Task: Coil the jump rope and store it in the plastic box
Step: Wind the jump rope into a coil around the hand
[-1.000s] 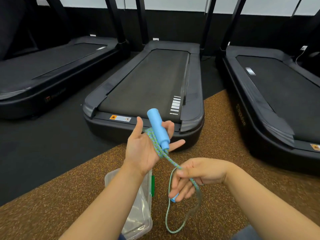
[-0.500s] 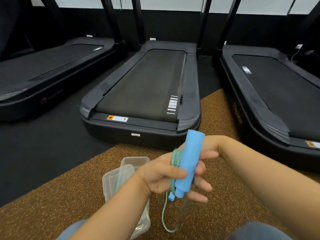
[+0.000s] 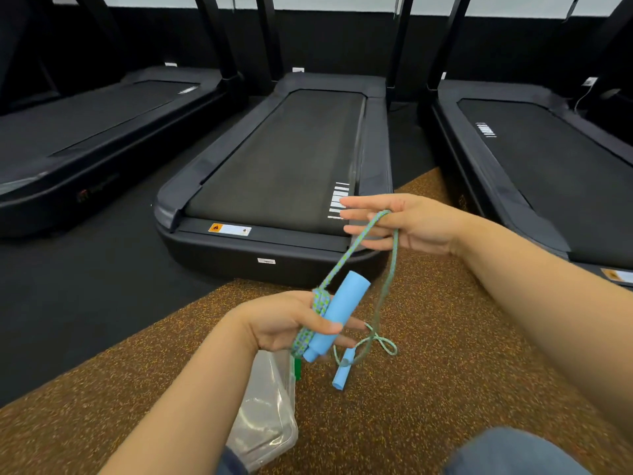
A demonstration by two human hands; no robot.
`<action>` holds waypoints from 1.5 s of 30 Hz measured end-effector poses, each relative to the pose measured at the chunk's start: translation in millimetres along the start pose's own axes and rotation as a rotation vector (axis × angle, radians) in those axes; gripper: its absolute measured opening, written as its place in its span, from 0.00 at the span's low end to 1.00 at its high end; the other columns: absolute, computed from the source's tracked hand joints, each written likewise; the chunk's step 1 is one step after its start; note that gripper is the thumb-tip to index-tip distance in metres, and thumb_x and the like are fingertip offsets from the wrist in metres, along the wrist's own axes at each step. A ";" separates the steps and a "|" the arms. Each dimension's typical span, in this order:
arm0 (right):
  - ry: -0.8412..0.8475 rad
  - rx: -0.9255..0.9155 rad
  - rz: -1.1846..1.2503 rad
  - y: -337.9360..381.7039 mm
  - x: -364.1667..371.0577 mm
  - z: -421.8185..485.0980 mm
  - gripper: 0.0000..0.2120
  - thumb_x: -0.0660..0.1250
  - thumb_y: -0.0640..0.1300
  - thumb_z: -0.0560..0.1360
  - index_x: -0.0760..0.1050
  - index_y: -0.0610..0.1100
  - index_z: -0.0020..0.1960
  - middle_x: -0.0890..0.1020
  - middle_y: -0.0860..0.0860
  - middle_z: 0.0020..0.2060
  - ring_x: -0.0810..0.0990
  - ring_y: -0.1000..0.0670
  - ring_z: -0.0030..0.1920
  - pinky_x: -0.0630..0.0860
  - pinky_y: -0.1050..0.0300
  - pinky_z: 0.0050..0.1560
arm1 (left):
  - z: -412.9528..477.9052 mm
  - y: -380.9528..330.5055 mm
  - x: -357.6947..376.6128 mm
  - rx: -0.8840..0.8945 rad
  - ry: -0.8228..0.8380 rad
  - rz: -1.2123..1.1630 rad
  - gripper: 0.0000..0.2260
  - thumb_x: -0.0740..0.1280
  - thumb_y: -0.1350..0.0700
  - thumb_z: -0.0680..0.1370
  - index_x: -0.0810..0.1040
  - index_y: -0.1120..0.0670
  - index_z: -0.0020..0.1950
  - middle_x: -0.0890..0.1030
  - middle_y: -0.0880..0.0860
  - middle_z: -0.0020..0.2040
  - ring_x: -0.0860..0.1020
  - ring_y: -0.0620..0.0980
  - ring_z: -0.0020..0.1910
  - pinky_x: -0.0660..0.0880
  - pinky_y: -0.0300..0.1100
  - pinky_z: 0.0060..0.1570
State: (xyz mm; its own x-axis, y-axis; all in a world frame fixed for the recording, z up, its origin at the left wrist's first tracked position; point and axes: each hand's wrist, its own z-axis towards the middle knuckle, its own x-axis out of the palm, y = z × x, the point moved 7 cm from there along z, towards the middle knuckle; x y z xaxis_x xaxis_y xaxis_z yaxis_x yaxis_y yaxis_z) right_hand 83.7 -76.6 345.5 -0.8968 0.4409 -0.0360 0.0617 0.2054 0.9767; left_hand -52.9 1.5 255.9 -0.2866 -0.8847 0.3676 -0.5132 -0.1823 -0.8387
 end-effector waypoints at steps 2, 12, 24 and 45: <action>-0.023 0.009 -0.036 1.3 -1.2 -1.8 0.23 0.54 0.30 0.79 0.74 0.53 0.62 0.75 0.49 0.66 0.77 0.50 0.63 0.74 0.54 0.62 | 0.9 2.3 -19.1 -0.043 -0.199 0.105 0.18 0.68 0.66 0.73 0.73 0.62 0.62 0.77 0.60 0.59 0.78 0.55 0.53 0.76 0.45 0.48; 0.401 0.311 0.060 -36.3 50.0 -23.5 0.23 0.52 0.27 0.77 0.68 0.41 0.68 0.75 0.40 0.65 0.76 0.42 0.64 0.76 0.47 0.59 | 1.7 -23.4 -60.0 0.330 -0.755 -0.130 0.09 0.61 0.63 0.79 0.72 0.57 0.59 0.76 0.53 0.47 0.75 0.49 0.43 0.71 0.45 0.41; 0.833 0.395 0.340 -95.4 95.3 -30.3 0.35 0.48 0.24 0.71 0.60 0.45 0.74 0.77 0.42 0.63 0.67 0.38 0.69 0.73 0.44 0.61 | -13.0 -53.8 -22.7 0.655 -0.115 -0.721 0.33 0.70 0.53 0.66 0.68 0.59 0.70 0.71 0.63 0.70 0.71 0.65 0.67 0.67 0.69 0.59; 0.086 0.328 0.073 -85.0 44.8 4.9 0.23 0.61 0.43 0.76 0.64 0.46 0.71 0.74 0.42 0.63 0.74 0.44 0.63 0.78 0.57 0.50 | 13.0 -22.4 59.7 0.329 0.311 -0.344 0.21 0.67 0.54 0.76 0.73 0.57 0.68 0.78 0.55 0.64 0.77 0.61 0.61 0.74 0.59 0.57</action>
State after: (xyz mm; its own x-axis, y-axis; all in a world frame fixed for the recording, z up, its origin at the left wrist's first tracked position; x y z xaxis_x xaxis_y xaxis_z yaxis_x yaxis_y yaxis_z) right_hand 40.4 -70.0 259.8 -0.9177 0.3922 0.0629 0.2519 0.4521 0.8557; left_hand -48.0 -52.8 291.4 -0.3978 -0.5917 0.7011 -0.3547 -0.6056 -0.7124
